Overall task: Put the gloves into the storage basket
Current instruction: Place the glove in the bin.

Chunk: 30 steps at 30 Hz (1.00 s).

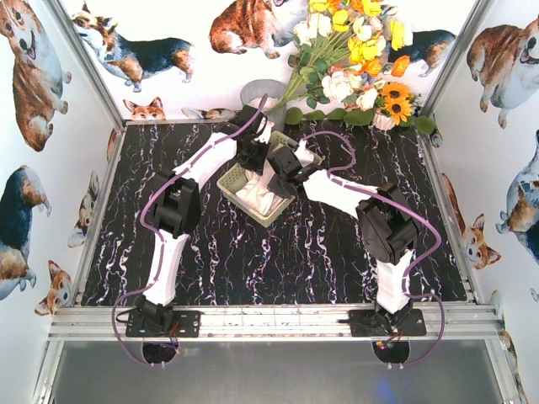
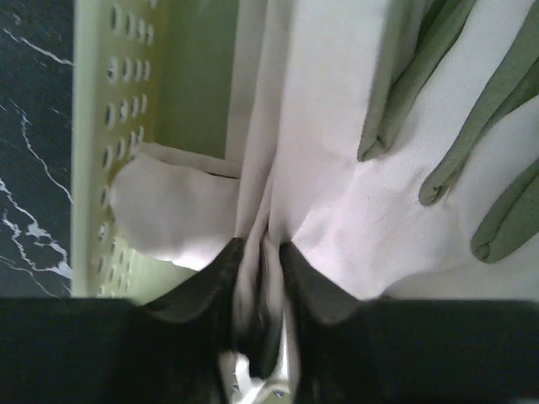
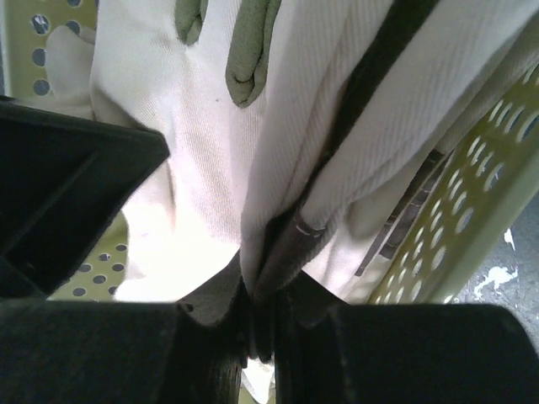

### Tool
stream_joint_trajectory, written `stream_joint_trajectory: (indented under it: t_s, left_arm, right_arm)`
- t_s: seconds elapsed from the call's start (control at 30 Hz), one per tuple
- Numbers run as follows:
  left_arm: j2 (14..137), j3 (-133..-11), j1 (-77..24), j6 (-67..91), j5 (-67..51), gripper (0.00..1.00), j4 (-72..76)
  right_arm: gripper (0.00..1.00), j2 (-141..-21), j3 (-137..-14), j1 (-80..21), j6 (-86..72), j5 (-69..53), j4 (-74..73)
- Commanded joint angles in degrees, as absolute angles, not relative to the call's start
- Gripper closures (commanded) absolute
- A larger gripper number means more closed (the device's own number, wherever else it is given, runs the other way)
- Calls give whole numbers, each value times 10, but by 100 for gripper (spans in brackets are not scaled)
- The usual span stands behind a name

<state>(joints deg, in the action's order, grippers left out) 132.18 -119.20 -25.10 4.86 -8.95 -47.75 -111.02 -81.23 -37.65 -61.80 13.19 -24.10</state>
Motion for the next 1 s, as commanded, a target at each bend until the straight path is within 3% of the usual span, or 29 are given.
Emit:
stream_joint_trajectory:
  t_s: [0.0, 0.13, 0.37, 0.7, 0.97]
  left_arm:
    - [1315, -1225, -226, 39, -47, 77, -388]
    - [1296, -1225, -221, 38, -34, 66, -387]
    - [1261, -1197, -207, 44, -37, 65, -387]
    - [1174, -1089, -211, 81, -101, 70, -369]
    - [1128, -1001, -216, 102, -143, 83, -349]
  right_arm:
    - [100, -1125, -818, -401, -634, 120, -352]
    - [100, -1131, -821, -401, -639, 118, -358]
    - [100, -1140, -829, -402, -638, 112, -355]
    - [100, -1143, -831, -403, -634, 107, -353]
    - [100, -1144, -838, -403, -620, 106, -352]
